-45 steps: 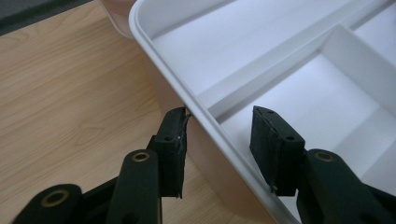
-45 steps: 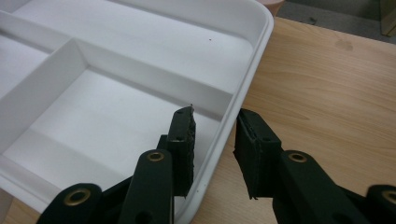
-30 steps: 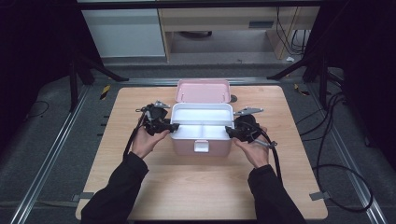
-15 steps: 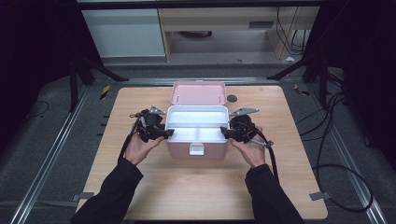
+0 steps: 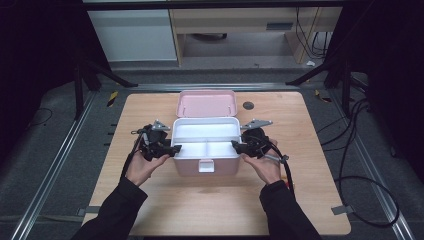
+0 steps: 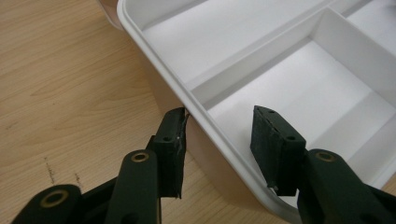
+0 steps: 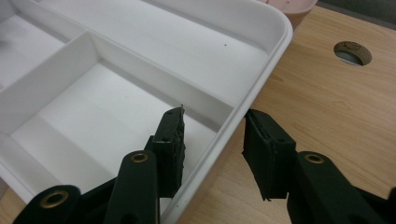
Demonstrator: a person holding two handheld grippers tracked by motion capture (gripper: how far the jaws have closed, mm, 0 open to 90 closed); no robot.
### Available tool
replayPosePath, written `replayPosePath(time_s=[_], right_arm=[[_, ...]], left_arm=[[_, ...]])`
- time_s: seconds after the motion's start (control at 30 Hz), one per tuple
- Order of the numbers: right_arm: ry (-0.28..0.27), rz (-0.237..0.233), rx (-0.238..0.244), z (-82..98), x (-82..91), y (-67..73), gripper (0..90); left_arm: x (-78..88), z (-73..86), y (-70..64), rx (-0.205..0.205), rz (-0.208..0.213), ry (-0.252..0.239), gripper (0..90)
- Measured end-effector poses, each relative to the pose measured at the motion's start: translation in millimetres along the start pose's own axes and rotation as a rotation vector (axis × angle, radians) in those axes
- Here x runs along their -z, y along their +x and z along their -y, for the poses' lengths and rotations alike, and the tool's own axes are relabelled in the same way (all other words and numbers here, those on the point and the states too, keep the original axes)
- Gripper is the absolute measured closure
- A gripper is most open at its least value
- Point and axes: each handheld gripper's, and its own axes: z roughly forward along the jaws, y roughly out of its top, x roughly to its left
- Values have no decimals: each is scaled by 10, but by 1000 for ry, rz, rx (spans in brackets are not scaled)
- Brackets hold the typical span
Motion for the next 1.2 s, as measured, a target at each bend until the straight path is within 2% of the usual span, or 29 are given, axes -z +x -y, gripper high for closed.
replayPosePath(time_s=[0.1,0.13,0.17,0.2,0.23,0.37,0.43,0.47,0.57,0.6,0.67,0.73,0.83,0.9,1.07,1.17,1.2], right_arm=[[0,1,-4,-1,0,1,587],[-6,4,9,1,5,3,550],[-6,4,9,1,5,3,550],[-15,8,7,1,15,2,514],[-46,-3,0,-5,56,-19,445],[-88,-28,0,-18,149,-83,398],[-109,-31,29,-43,243,-161,373],[-109,-31,29,-43,243,-161,373],[-119,-38,71,-85,307,-241,365],[-109,-45,111,-133,333,-300,366],[-105,-47,121,-152,341,-319,372],[-96,-66,142,-215,355,-369,388],[-126,-76,177,-329,375,-437,389],[-127,-104,187,-418,380,-475,392],[-118,-138,239,-601,346,-532,411],[-97,-179,254,-675,276,-560,457],[-97,-197,274,-688,250,-558,460]], left_arm=[[-2,-2,12,-7,6,-2,548],[7,-3,28,-17,21,-5,522],[7,-3,28,-17,21,-5,509],[23,-9,33,-33,17,-7,509],[50,-18,41,-56,12,-8,461],[193,-80,103,-99,16,-34,404],[261,-127,157,-103,34,-38,380],[286,-153,188,-109,42,-46,380],[313,-237,289,-129,66,-54,363],[308,-276,326,-143,78,-54,362],[291,-338,368,-169,96,-44,361],[262,-419,407,-189,95,-37,361],[225,-547,455,-219,135,-35,357],[197,-631,453,-264,160,-30,352],[106,-765,430,-331,169,11,364],[29,-817,423,-367,185,41,377],[1,-829,418,-386,186,55,378]])
